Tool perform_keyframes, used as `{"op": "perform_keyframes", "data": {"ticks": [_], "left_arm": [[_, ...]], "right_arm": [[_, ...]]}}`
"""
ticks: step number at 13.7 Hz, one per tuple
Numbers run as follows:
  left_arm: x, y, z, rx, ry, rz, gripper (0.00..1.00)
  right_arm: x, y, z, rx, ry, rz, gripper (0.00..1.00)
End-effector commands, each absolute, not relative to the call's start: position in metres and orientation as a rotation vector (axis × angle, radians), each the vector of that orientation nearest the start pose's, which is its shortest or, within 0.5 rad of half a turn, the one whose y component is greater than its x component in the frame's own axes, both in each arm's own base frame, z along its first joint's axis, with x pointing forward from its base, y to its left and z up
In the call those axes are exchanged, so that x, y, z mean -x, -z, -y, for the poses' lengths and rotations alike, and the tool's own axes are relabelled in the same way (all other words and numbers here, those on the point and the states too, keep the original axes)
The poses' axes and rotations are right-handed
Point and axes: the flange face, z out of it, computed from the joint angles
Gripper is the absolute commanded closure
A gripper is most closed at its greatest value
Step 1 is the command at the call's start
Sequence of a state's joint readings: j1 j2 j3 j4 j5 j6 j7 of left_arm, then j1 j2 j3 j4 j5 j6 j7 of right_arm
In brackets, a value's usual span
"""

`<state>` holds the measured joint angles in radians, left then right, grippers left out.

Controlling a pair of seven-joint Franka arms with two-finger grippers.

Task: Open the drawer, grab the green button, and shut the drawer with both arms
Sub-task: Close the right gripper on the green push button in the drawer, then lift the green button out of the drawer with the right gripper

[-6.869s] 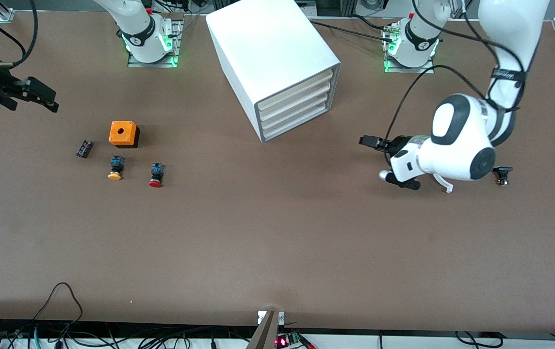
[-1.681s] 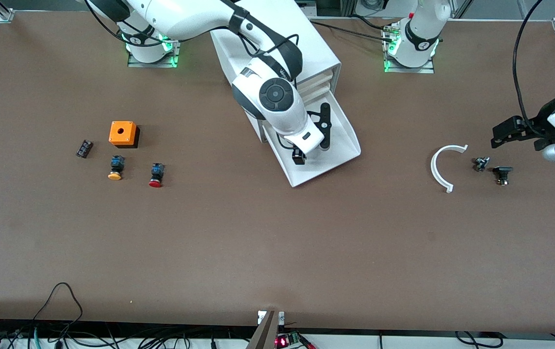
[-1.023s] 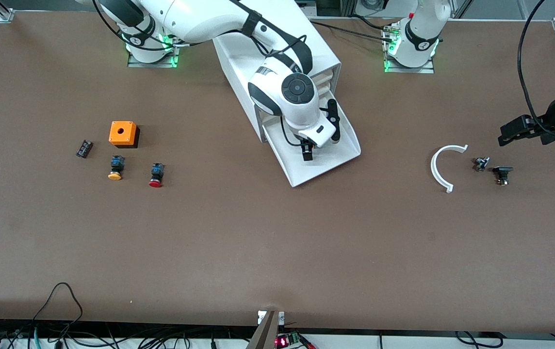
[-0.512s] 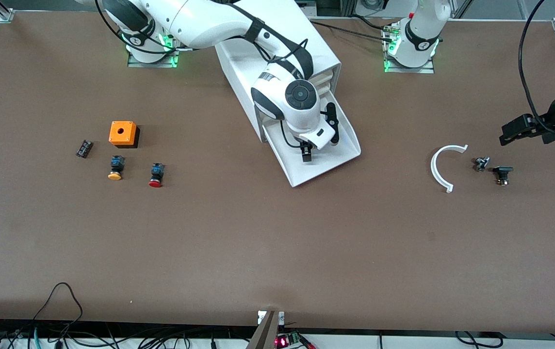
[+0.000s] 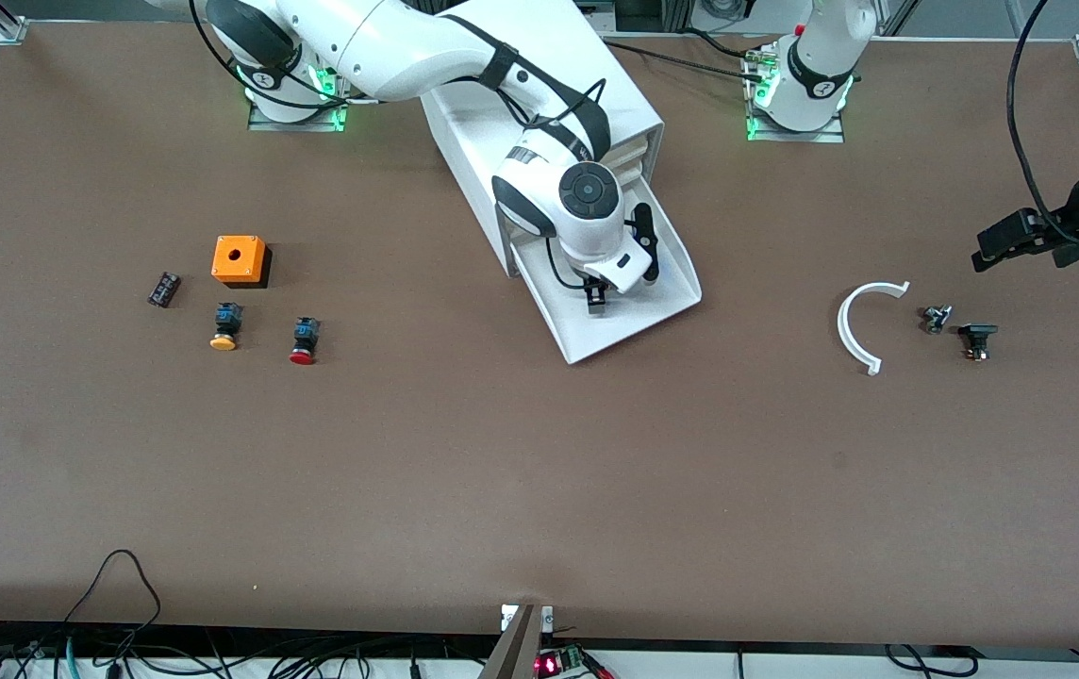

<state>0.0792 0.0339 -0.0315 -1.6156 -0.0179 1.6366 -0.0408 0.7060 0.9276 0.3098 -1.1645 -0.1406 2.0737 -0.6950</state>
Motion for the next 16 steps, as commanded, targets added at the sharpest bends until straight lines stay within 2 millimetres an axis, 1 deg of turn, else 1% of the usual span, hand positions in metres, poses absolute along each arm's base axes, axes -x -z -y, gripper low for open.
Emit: {"op": "perform_keyframes", "data": {"ticks": [1,2,4,7,9,10,11,12,13,14,15,16], "left_arm": [[-0.561,-0.592,-0.024,3.175,0.005,0.181,0.0],[-0.562,-0.592,-0.023,3.175,0.002,0.178,0.0],[-0.563,-0.593,-0.021,3.175,0.007,0.173,0.0],[-0.564,-0.592,-0.021,3.176,0.007,0.168,0.0],[-0.564,-0.592,-0.021,3.176,0.005,0.161,0.0],[-0.564,-0.592,-0.021,3.176,0.005,0.156,0.0],[-0.564,-0.592,-0.021,3.177,0.005,0.151,0.0],[-0.564,-0.591,-0.021,3.177,0.002,0.147,0.0],[-0.564,-0.592,-0.02,3.177,0.005,0.142,0.0],[-0.565,-0.592,-0.019,3.177,0.007,0.139,0.0],[-0.565,-0.59,-0.019,3.177,0.0,0.139,0.0],[-0.565,-0.59,-0.019,3.177,0.002,0.139,0.0]], "right_arm": [[-0.465,-0.247,-0.616,-2.147,-0.028,-2.435,0.36],[-0.465,-0.249,-0.617,-2.141,-0.031,-2.436,0.42],[-0.465,-0.249,-0.617,-2.141,-0.029,-2.436,0.5],[-0.466,-0.25,-0.616,-2.083,-0.043,-2.432,0.65],[-0.46,-0.254,-0.621,-2.063,-0.053,-2.455,0.72],[-0.46,-0.254,-0.621,-2.06,-0.055,-2.455,0.75],[-0.46,-0.257,-0.622,-2.057,-0.062,-2.454,0.77],[-0.458,-0.264,-0.624,-2.06,-0.077,-2.448,0.79],[-0.458,-0.287,-0.625,-2.061,-0.117,-2.437,0.8],[-0.459,-0.305,-0.624,-2.069,-0.139,-2.423,0.8],[-0.462,-0.315,-0.621,-2.085,-0.156,-2.406,0.8],[-0.466,-0.333,-0.618,-2.123,-0.186,-2.367,0.8]]}}
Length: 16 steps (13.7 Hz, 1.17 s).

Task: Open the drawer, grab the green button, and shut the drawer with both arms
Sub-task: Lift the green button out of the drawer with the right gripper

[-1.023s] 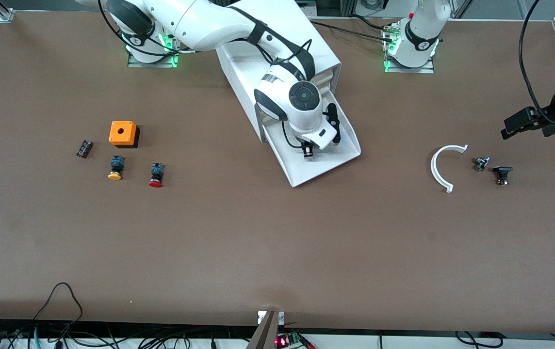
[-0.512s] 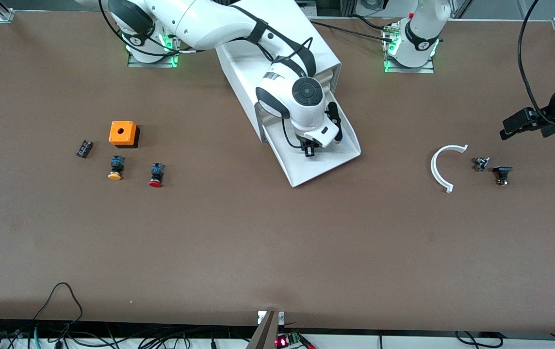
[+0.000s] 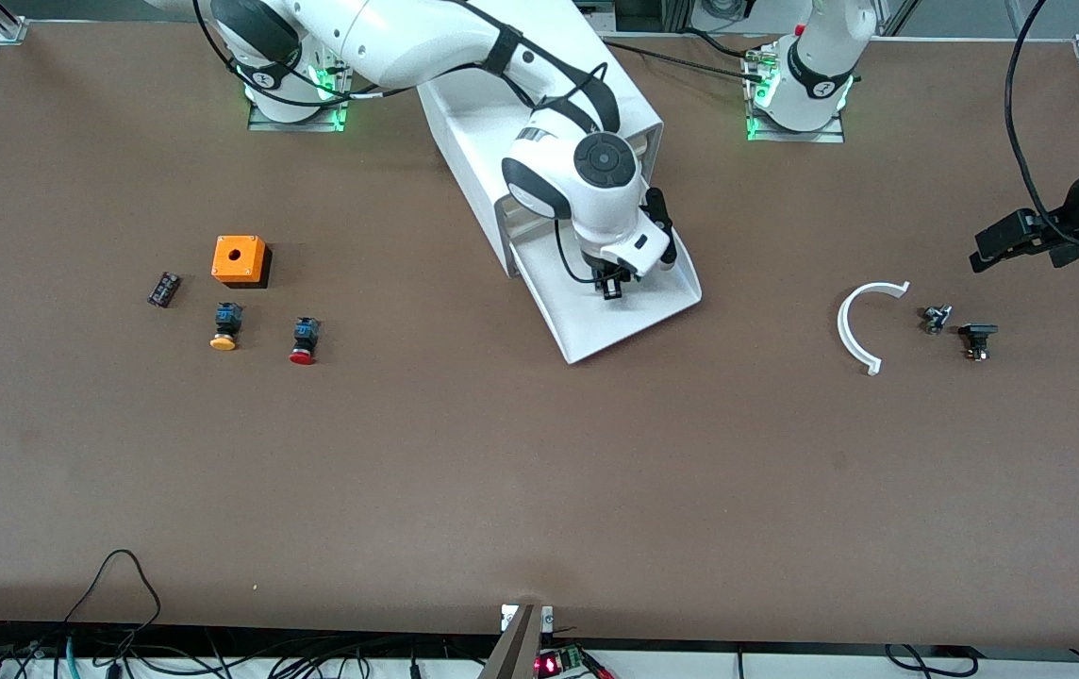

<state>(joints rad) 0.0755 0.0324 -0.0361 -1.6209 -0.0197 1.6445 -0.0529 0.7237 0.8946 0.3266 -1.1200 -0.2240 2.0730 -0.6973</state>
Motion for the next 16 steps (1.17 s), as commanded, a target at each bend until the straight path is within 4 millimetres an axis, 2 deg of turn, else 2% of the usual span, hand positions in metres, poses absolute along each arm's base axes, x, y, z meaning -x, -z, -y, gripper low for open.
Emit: {"op": "perform_keyframes", "data": {"ticks": [1,4,5,7,10,11,13,14,16], "left_arm": [[-0.565,-0.589,-0.018,3.177,-0.003,0.137,0.0],[-0.572,-0.579,-0.009,3.184,0.011,0.118,0.0],[-0.576,-0.572,-0.004,3.185,0.009,0.107,0.0],[-0.583,-0.555,0.017,3.188,-0.006,0.075,0.0],[-0.597,-0.506,0.051,3.186,-0.057,0.187,0.0],[-0.598,-0.49,0.075,3.19,-0.058,0.218,0.0],[-0.593,-0.449,0.11,3.188,-0.054,0.323,0.0],[-0.592,-0.426,0.126,3.19,-0.029,0.382,0.0],[-0.586,-0.373,0.166,3.202,0.042,0.477,0.0]], "right_arm": [[-0.47,-0.351,-0.614,-2.179,-0.219,-2.311,0.8],[-0.494,-0.398,-0.592,-2.387,-0.313,-2.072,0.8],[-0.509,-0.408,-0.578,-2.449,-0.34,-1.971,0.8],[-0.544,-0.411,-0.542,-2.549,-0.332,-1.784,0.8],[-0.591,-0.428,-0.468,-2.627,-0.213,-1.511,0.79],[-0.599,-0.43,-0.447,-2.661,-0.176,-1.381,0.78],[-0.601,-0.417,-0.426,-2.718,-0.125,-1.165,0.78],[-0.608,-0.411,-0.413,-2.804,-0.128,-0.955,0.78],[-0.609,-0.398,-0.406,-2.898,-0.122,-0.628,0.77]]}}
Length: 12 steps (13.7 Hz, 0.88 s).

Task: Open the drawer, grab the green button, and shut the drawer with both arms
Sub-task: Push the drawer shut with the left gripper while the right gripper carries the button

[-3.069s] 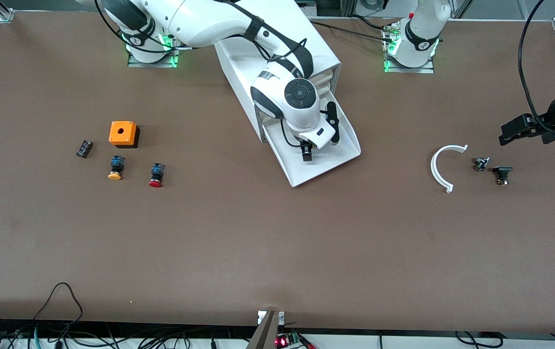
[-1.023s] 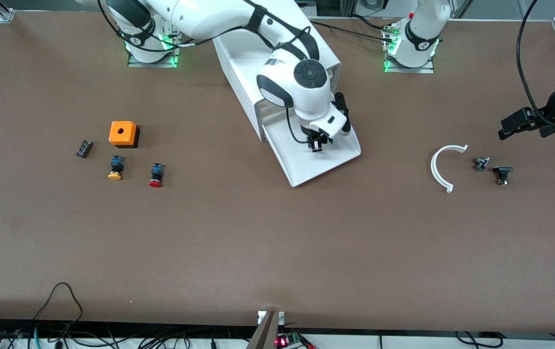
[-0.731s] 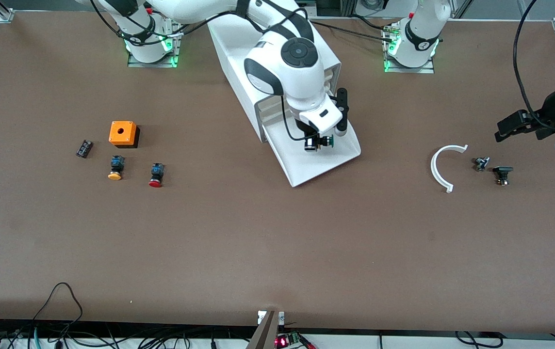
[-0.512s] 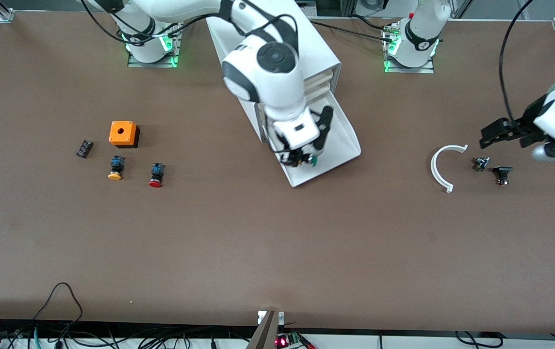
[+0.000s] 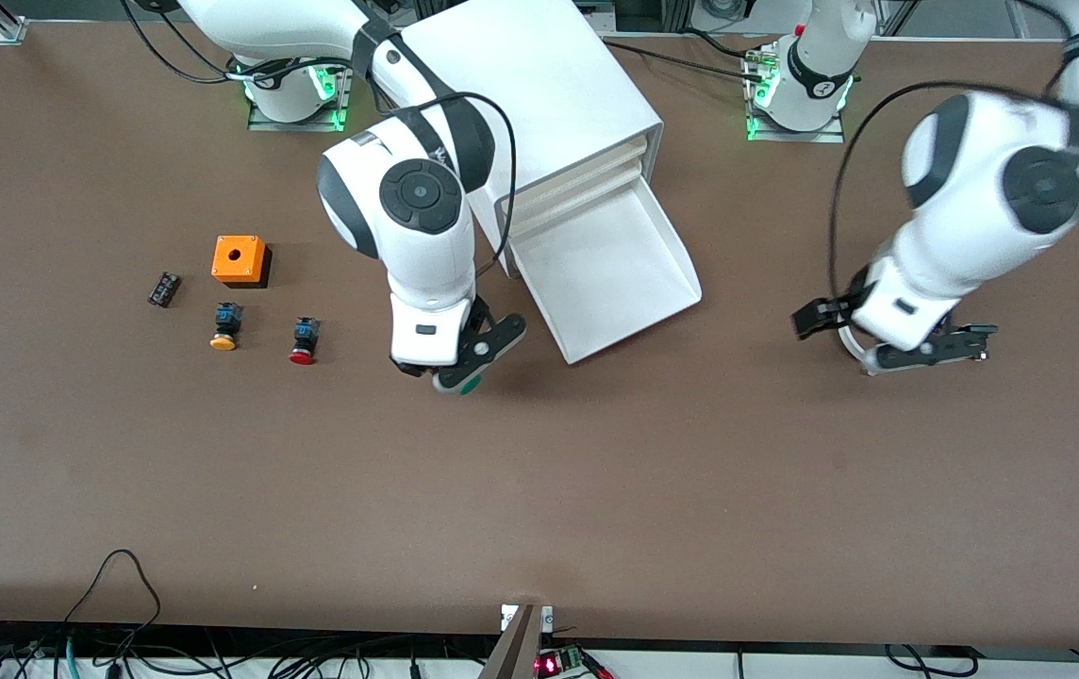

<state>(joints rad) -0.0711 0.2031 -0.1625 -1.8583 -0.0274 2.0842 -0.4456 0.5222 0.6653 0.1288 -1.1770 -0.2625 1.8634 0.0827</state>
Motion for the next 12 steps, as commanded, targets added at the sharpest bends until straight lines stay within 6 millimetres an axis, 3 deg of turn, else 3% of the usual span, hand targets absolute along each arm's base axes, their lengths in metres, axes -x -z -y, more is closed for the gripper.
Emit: {"op": "perform_keyframes", "data": {"ticks": [1,3,5,8,9,12], "left_arm": [[-0.578,-0.349,0.19,3.207,0.066,0.546,0.0],[-0.563,-0.311,0.227,3.201,0.077,0.704,0.0],[-0.551,-0.287,0.256,3.193,0.043,0.75,0.0],[-0.538,-0.239,0.287,3.174,0.003,0.842,0.0],[-0.532,-0.23,0.298,3.17,-0.008,0.857,0.0],[-0.53,-0.228,0.301,3.166,-0.007,0.886,0.0]], "right_arm": [[-0.608,-0.388,-0.399,3.267,0.098,0.615,0.77],[-0.613,-0.374,-0.361,3.29,0.002,0.506,0.77],[-0.618,-0.368,-0.321,3.247,-0.099,0.348,0.77],[-0.619,-0.358,-0.297,3.244,-0.154,0.272,0.76],[-0.618,-0.354,-0.293,3.246,-0.156,0.256,0.76],[-0.605,-0.328,-0.268,3.226,-0.093,0.226,0.76]]}}
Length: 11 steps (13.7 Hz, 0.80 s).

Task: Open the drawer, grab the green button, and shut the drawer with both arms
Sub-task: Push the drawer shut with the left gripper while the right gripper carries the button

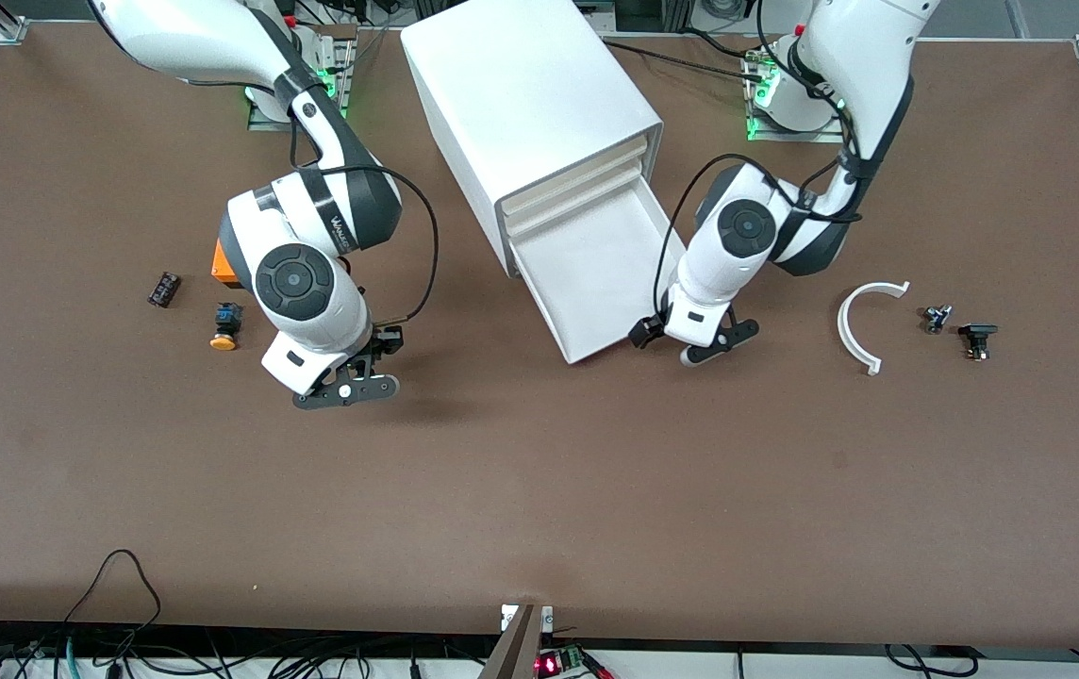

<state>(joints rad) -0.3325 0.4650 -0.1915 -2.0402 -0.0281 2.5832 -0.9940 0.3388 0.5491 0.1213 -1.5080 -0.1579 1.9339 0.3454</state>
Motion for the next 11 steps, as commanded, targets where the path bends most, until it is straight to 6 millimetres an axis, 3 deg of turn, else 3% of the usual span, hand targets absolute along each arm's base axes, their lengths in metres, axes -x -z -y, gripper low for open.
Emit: {"op": "perform_keyframes", "data": {"ticks": [1,8,11], "left_arm": [[-0.53,-0.227,0.301,3.163,-0.009,0.891,0.0],[-0.496,-0.212,0.315,3.148,-0.084,0.782,0.0],[-0.466,-0.223,0.343,3.185,-0.108,0.682,0.0]], "right_arm": [[-0.597,-0.317,-0.267,3.218,-0.069,0.236,0.76],[-0.562,-0.259,-0.259,3.178,0.032,0.148,0.74],[-0.549,-0.233,-0.251,3.165,0.042,0.147,0.7]]}}
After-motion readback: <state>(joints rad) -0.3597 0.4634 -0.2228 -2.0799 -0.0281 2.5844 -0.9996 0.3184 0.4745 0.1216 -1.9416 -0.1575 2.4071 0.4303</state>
